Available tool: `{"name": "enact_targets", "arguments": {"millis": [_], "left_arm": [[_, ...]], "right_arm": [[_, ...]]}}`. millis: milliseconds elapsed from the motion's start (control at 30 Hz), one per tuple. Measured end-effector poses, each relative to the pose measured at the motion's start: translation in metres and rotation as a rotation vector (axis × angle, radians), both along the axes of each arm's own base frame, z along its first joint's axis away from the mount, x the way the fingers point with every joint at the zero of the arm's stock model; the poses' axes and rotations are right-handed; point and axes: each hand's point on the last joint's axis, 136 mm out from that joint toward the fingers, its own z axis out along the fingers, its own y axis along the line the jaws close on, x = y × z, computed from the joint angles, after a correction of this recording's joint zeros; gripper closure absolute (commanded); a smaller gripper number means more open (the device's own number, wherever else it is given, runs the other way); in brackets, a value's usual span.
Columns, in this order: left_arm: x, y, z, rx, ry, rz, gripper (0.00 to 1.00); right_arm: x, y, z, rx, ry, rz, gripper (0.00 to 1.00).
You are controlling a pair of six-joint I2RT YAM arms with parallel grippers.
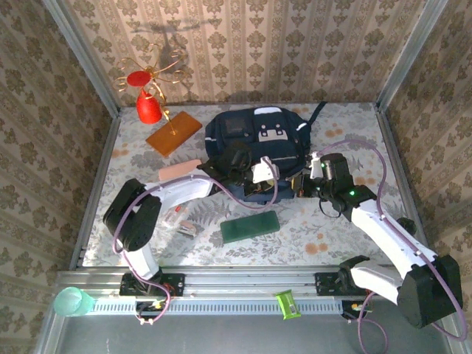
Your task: Pack the student bag
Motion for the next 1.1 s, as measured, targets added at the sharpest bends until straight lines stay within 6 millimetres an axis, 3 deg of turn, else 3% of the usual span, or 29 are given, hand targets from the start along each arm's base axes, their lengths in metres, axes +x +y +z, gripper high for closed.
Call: {"name": "enact_targets", "arguments": {"millis": [267, 433, 767, 1100], "left_arm": [[0.006, 0.008, 0.013, -0.042, -0.016, 0.016, 1.0], [0.006, 0.005, 0.02, -0.078, -0.023, 0.003, 1.0], [0.012, 0.024, 0.028, -0.129, 0.003, 0.023, 1.0], [0.021, 0.039, 0.04, -0.197, 0.008, 0.044, 1.0]], "right_arm": [[-0.002, 0.001, 0.017, 0.017, -0.058, 0.008, 1.0], [0.0, -0.01, 0.024, -0.055, -0.075, -0.019, 1.0], [0.005, -0.038, 0.021, -0.198, -0.096, -0.116, 1.0], [0.016, -0.049, 0.025, -0.227, -0.131, -0.17, 1.0]]}}
